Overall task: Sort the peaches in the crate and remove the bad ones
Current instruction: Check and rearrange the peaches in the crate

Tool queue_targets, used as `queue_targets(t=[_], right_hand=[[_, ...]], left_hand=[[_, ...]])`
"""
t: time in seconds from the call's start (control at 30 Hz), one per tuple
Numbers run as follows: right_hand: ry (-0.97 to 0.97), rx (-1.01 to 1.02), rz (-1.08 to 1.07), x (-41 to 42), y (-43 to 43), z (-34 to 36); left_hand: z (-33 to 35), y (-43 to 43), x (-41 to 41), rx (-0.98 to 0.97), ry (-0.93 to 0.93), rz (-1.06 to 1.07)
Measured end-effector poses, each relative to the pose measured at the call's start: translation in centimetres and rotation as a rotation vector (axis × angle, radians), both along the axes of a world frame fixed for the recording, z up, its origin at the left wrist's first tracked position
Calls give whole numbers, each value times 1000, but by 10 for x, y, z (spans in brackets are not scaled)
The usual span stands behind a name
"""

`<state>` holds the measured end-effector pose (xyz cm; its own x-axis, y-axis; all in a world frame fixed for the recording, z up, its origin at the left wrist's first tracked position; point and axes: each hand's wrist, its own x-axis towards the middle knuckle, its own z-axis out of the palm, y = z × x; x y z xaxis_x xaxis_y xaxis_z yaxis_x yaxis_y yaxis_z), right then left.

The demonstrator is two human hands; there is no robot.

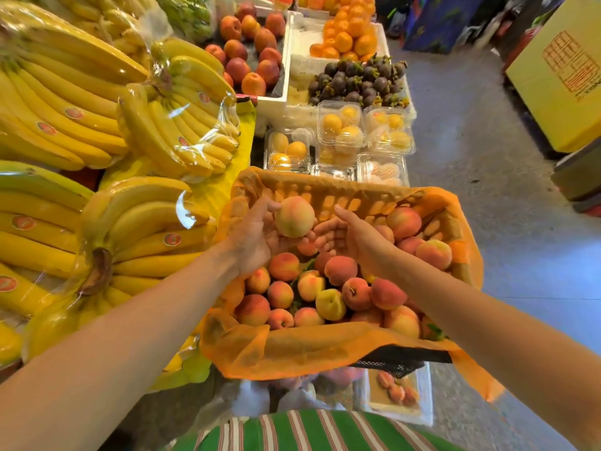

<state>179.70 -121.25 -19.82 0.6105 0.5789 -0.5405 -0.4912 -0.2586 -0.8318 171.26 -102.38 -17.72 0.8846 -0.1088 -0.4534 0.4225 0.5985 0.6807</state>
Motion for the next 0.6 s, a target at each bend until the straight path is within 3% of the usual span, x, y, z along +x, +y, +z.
queue_targets(t=[0.07, 0.33, 0.47, 0.6], right_hand=[[-75, -52, 11, 2, 1, -4], [-602, -515, 387, 18, 41, -44], [-860, -862, 729, 24, 58, -81], [-1073, -1034, 834, 24, 65, -93]], left_hand=[[1, 1, 2, 121, -32, 15], [-8, 32, 5, 1125, -247, 104], [-16, 43, 2, 1317, -311, 80], [-20, 46, 6, 1376, -368, -10]])
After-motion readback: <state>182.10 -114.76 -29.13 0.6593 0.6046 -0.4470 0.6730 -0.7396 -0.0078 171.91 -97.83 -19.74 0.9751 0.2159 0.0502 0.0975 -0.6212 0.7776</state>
